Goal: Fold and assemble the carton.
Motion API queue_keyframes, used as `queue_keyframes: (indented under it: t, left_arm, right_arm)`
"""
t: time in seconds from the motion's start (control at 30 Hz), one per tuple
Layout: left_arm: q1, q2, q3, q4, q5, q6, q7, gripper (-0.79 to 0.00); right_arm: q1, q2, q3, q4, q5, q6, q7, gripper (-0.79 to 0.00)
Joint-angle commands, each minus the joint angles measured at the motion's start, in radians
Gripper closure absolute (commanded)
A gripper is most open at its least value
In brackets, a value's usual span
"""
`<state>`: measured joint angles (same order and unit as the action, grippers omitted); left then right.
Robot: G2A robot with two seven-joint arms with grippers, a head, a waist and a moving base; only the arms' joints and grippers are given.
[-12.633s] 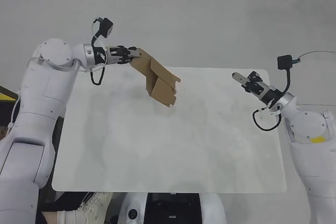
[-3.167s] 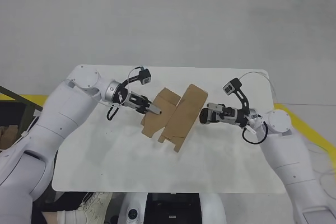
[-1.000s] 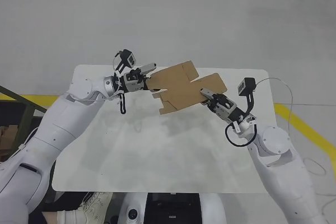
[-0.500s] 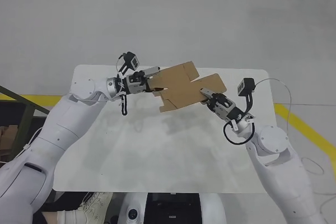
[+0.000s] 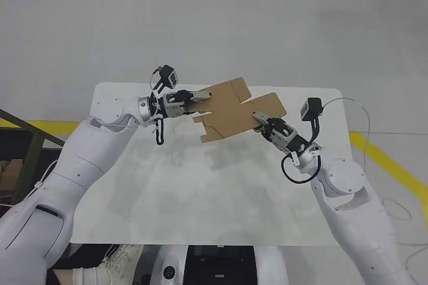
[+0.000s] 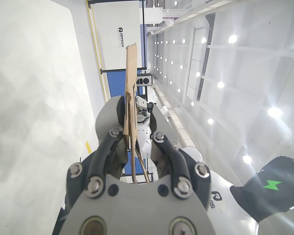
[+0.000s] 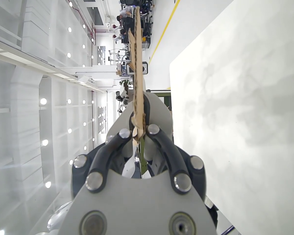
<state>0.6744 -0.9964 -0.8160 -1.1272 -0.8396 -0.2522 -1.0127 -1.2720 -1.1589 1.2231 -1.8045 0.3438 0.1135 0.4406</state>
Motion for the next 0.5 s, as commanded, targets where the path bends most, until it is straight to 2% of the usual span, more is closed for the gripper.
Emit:
queue_keyframes:
  t: [0.0,0.13,0.17,0.2,0.23,0.4,0.47]
  left_arm:
    - [0.000,-0.003,-0.005,0.004,0.006,0.006,-0.003,-0.123]
    - [0.002,-0.009,-0.014,0.009,0.014,0.014,-0.004,-0.012]
    - [0.002,-0.010,-0.017,0.011,0.015,0.015,-0.005,0.000]
    - [0.002,-0.011,-0.020,0.013,0.017,0.016,-0.006,0.000]
    - [0.003,-0.012,-0.023,0.014,0.018,0.019,-0.008,0.000]
    - [0.000,-0.016,-0.047,0.026,0.017,0.029,-0.028,0.000]
    - [-0.005,-0.015,-0.058,0.035,0.018,0.039,-0.048,0.000]
  right_arm:
    - [0.003,-0.001,-0.003,0.002,-0.001,0.001,0.000,0.000]
    - [0.008,-0.004,-0.008,0.003,-0.005,-0.003,-0.003,0.000]
    - [0.008,-0.004,-0.009,0.002,-0.007,-0.005,-0.003,-0.111]
    - [0.008,-0.004,-0.008,0.002,-0.009,-0.006,-0.006,-0.382]
    - [0.007,-0.005,-0.006,0.001,-0.010,-0.006,-0.010,-0.785]
    - [-0.009,-0.002,0.037,0.007,0.000,-0.040,-0.014,-0.785]
    - [-0.017,0.002,0.069,0.018,0.000,-0.096,0.012,-0.785]
